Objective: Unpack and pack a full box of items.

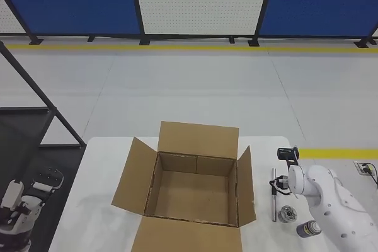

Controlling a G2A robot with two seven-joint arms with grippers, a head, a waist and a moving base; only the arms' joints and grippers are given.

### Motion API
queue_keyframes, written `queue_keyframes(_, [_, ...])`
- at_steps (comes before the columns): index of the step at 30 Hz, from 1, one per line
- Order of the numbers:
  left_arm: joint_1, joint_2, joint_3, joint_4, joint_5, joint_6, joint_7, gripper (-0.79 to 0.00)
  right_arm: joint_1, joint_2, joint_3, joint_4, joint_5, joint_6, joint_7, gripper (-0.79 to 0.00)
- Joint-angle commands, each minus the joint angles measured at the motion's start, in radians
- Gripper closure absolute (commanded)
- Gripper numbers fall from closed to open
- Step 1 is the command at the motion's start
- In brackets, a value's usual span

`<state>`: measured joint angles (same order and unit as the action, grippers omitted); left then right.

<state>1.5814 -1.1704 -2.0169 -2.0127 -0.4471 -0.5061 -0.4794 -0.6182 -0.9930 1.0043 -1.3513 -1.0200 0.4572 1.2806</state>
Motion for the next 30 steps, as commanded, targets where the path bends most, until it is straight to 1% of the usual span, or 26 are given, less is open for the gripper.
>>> queue_keyframes(1, [0.000,0.000,0.000,0.000,0.000,0.000,0.000,-0.785,0.000,0.000,0.000,0.000,0.000,0.000,0.000,-0.785])
queue_keyframes(7, [0.000,0.000,0.000,0.000,0.000,0.000,0.000,-0.785,0.000,0.000,0.000,0.000,0.000,0.000,0.000,-0.785])
queue_keyframes(10, [0.000,0.000,0.000,0.000,0.000,0.000,0.000,-0.785,-0.023,-0.001,0.007,0.005,0.008,-0.018,-0.038,-0.785])
queue_keyframes(22, [0.000,0.000,0.000,0.000,0.000,0.000,0.000,-0.785,0.019,-0.023,0.004,0.103,0.058,-0.057,0.028,-0.785])
queue_keyframes(23, [0.000,0.000,0.000,0.000,0.000,0.000,0.000,-0.785,0.022,-0.025,0.002,0.112,0.063,-0.060,0.028,-0.776])
queue_keyframes(24, [0.000,0.000,0.000,0.000,0.000,0.000,0.000,-0.785,0.026,-0.028,-0.001,0.121,0.066,-0.061,0.025,-0.763])
queue_keyframes(26, [0.000,0.000,0.000,0.000,0.000,0.000,0.000,-0.785,0.033,-0.035,-0.010,0.140,0.073,-0.064,0.020,-0.668])
queue_keyframes(28, [0.000,0.000,0.000,0.000,0.000,0.000,0.000,-0.785,0.043,-0.042,-0.021,0.162,0.078,-0.063,0.013,-0.619])
queue_keyframes(29, [0.000,0.000,0.000,0.000,0.000,0.000,0.000,-0.785,0.048,-0.046,-0.025,0.172,0.080,-0.064,0.010,-0.557])
queue_keyframes(30, [0.000,0.000,0.000,0.000,0.000,0.000,0.000,-0.785,0.053,-0.049,-0.030,0.181,0.083,-0.066,0.008,-0.514])
